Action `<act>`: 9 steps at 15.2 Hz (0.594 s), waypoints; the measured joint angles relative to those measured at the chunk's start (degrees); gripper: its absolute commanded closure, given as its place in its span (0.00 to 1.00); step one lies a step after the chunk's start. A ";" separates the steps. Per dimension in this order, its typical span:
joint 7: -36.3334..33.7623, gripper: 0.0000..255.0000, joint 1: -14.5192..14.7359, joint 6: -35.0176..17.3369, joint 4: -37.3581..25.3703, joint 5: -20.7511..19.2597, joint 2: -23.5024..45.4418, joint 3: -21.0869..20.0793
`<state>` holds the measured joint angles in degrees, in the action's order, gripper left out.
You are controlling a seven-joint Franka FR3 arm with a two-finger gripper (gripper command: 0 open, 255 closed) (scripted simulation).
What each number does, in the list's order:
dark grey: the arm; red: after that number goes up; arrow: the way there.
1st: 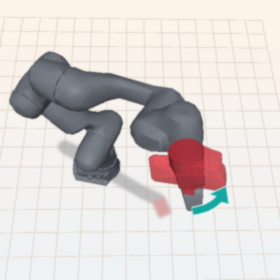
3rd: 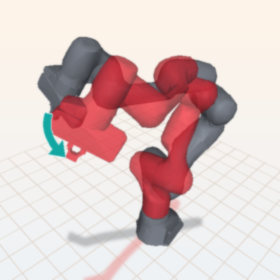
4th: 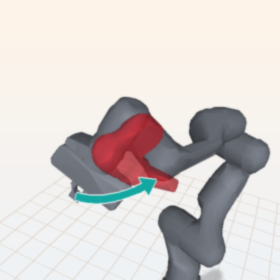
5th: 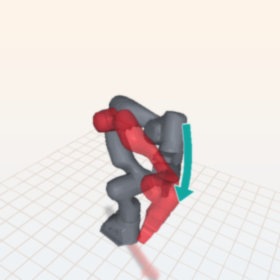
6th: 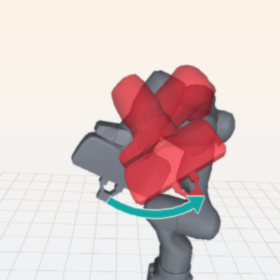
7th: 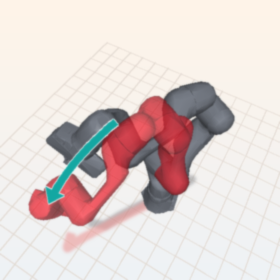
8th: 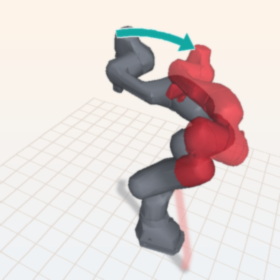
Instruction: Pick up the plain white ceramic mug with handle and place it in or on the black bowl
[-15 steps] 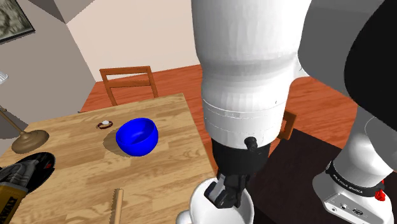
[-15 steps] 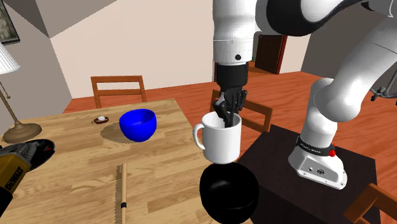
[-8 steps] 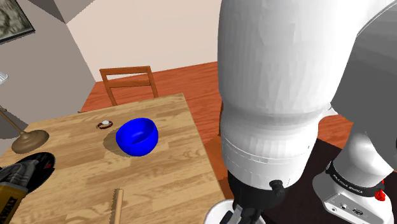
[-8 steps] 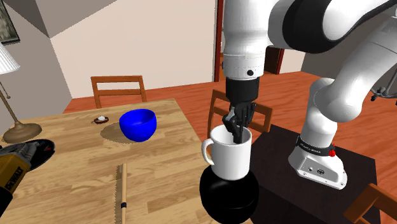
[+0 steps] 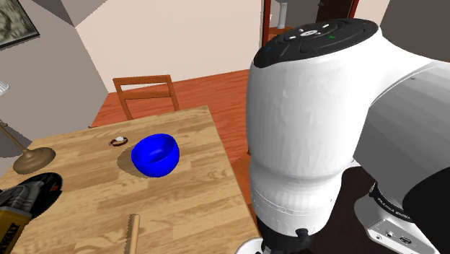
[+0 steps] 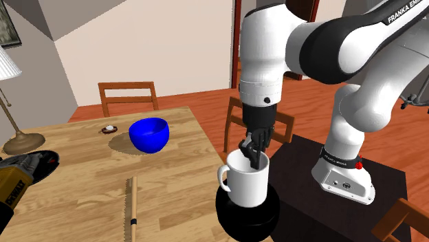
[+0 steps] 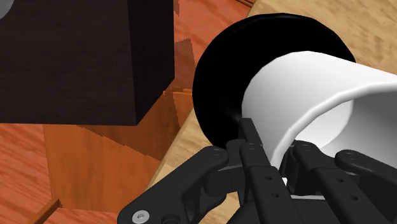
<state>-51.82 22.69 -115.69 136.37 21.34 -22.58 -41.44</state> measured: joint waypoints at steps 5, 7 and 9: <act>-0.08 1.00 -0.21 -3.45 1.99 -0.03 1.53 -1.10; -0.08 1.00 -0.23 -3.68 2.11 -0.03 1.63 -1.16; -0.09 1.00 -0.24 -3.75 2.13 -0.04 1.67 -1.19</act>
<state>-51.91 22.45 -119.44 138.50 21.30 -20.91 -42.63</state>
